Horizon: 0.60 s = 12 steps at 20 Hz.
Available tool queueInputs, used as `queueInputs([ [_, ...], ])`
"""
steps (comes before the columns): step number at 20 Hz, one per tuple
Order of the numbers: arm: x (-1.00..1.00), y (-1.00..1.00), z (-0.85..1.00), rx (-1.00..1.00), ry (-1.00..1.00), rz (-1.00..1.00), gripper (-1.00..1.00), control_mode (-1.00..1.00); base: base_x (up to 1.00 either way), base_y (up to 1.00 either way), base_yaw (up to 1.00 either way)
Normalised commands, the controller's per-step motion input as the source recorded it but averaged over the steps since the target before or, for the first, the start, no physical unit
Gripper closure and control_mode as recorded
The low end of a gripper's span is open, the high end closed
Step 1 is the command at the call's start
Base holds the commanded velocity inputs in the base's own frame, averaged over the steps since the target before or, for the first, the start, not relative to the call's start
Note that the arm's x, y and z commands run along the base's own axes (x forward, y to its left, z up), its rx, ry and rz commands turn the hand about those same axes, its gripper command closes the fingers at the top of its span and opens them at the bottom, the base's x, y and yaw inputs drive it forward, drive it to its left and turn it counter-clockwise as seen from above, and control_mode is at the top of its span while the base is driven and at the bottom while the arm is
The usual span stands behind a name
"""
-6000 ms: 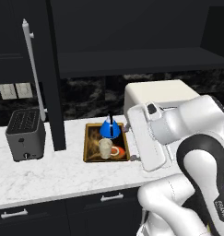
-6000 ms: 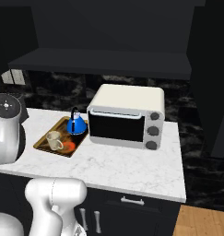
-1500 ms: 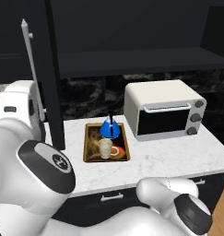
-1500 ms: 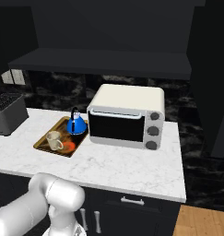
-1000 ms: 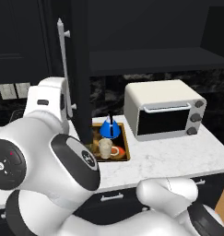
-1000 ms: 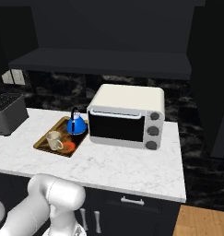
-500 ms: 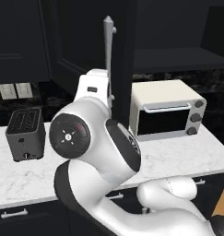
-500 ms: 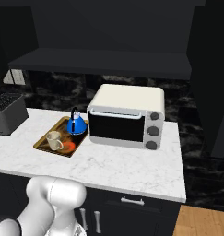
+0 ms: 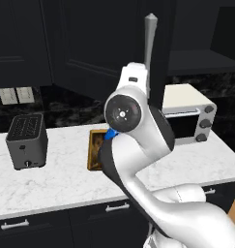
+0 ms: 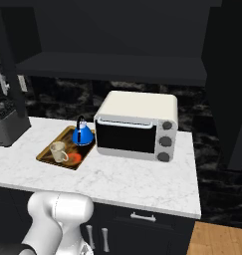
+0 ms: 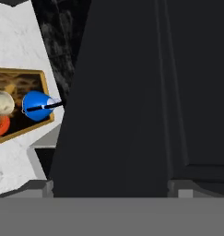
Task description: Pick the kettle from the counter and place it on the tray. Then pick the mug from the cabinet and place it on the tray. Then close the cabinet doors.
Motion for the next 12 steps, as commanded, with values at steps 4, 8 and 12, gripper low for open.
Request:
queueInputs([
  [4,0.85,-0.57,0.0,0.04,0.03,-0.01,-1.0,-1.0,0.0,0.0,0.0],
  [8,0.99,-0.42,0.0,0.0,0.05,0.0,-1.0,-1.0,0.0,0.0,0.0],
  [12,0.97,-0.38,0.0,0.0,0.1,0.0,-1.0,-1.0,0.0,0.0,0.0],
])
